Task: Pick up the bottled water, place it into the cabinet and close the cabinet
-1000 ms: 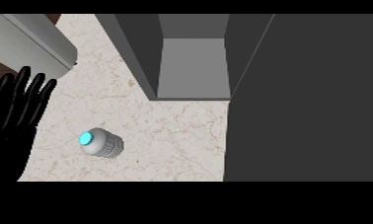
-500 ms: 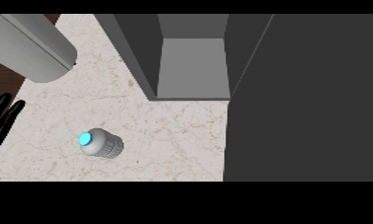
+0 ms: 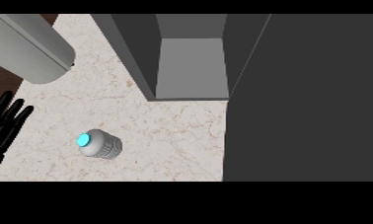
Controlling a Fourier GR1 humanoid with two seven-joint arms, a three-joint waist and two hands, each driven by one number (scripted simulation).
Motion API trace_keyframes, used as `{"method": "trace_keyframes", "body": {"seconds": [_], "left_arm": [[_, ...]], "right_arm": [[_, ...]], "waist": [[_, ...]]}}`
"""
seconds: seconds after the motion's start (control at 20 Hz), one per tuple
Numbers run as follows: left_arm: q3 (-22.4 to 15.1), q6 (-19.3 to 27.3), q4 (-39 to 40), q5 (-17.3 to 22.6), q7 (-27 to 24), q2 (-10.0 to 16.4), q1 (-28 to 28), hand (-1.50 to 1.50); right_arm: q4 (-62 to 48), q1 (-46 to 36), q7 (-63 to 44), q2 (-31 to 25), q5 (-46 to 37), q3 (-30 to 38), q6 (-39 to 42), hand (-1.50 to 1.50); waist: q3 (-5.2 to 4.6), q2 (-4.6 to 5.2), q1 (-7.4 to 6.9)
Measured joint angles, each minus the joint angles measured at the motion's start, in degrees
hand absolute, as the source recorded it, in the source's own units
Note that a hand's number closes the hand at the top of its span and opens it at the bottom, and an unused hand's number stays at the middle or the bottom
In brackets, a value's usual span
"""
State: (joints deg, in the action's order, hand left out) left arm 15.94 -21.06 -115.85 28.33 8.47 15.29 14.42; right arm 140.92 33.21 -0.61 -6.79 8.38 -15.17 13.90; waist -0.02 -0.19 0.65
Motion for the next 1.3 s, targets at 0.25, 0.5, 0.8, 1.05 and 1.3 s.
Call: {"method": "trace_keyframes", "body": {"seconds": [0.25,0.5,0.8,1.05,1.3], "left_arm": [[-1.1,-2.0,7.6,-4.7,-3.2,-1.2,-0.7,-1.5],[-1.8,-4.8,19.2,-7.6,-6.6,-1.2,-3.7,-1.5],[-2.4,-6.9,32.7,-11.2,-12.7,-2.4,-7.6,-1.5],[-2.6,-7.3,45.6,-15.9,-19.7,-2.7,-12.9,-1.5],[-3.0,-9.4,59.0,-20.0,-29.1,-2.4,-17.3,-1.5]], "right_arm": [[1.4,5.2,2.6,-0.7,-1.8,-2.0,0.5,-1.5],[2.0,9.5,6.3,-1.6,-3.0,-3.2,1.3,-1.5],[2.3,13.6,9.6,-2.8,-4.0,-4.0,1.8,-1.5],[2.3,15.5,12.1,-3.4,-4.5,-4.2,1.9,-1.5],[2.2,17.7,14.3,-4.6,-5.0,-4.8,2.3,-1.5]], "waist": [[-0.03,-0.03,0.5],[-0.07,0.0,0.92],[-0.09,0.06,0.93],[-0.1,0.15,0.97],[-0.15,0.23,1.28]]}}
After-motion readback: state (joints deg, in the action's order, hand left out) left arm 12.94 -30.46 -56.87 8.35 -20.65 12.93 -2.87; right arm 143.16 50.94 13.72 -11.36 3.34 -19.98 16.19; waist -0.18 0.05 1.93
